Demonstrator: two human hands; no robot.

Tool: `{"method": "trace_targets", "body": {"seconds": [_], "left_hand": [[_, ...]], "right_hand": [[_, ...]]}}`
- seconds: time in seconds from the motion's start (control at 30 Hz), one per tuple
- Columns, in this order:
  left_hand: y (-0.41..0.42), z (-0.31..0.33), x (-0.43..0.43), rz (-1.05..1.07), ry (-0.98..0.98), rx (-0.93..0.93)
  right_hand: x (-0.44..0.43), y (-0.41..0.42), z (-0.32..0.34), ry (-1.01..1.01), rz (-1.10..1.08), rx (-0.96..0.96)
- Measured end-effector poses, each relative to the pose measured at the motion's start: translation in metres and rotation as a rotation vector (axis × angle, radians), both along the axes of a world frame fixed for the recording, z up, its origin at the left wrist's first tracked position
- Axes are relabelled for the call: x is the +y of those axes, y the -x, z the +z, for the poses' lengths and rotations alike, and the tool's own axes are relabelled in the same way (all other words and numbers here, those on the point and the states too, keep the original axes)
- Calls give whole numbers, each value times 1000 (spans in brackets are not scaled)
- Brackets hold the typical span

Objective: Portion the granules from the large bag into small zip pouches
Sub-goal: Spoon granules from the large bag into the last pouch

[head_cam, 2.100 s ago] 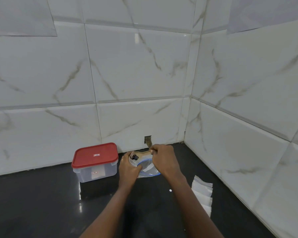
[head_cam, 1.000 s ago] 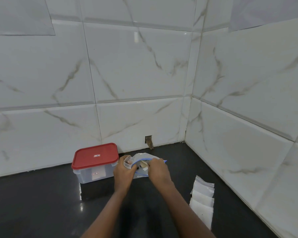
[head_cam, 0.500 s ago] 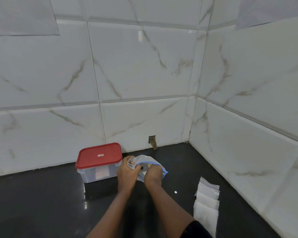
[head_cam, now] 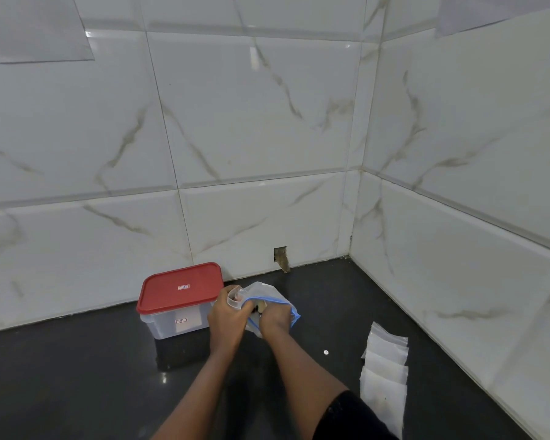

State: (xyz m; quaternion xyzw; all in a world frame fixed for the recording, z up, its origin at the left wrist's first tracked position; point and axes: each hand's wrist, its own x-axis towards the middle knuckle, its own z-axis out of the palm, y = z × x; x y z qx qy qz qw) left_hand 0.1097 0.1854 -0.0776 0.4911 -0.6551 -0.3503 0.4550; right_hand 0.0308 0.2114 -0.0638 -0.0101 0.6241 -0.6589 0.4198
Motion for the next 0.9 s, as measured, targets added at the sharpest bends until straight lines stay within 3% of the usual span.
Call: {"method": "trace_targets", "body": {"seconds": [0.3, 0.6, 0.9], "left_hand": [[-4, -4, -5, 19, 3, 35], [-8, -3, -5, 34, 16, 0], [-1, 2, 3, 89, -25, 31]], "right_hand": [[-8, -12, 1, -87, 63, 84], [-18, -12, 1, -173, 216, 36], [-11, -10, 0, -192, 191, 305]]}}
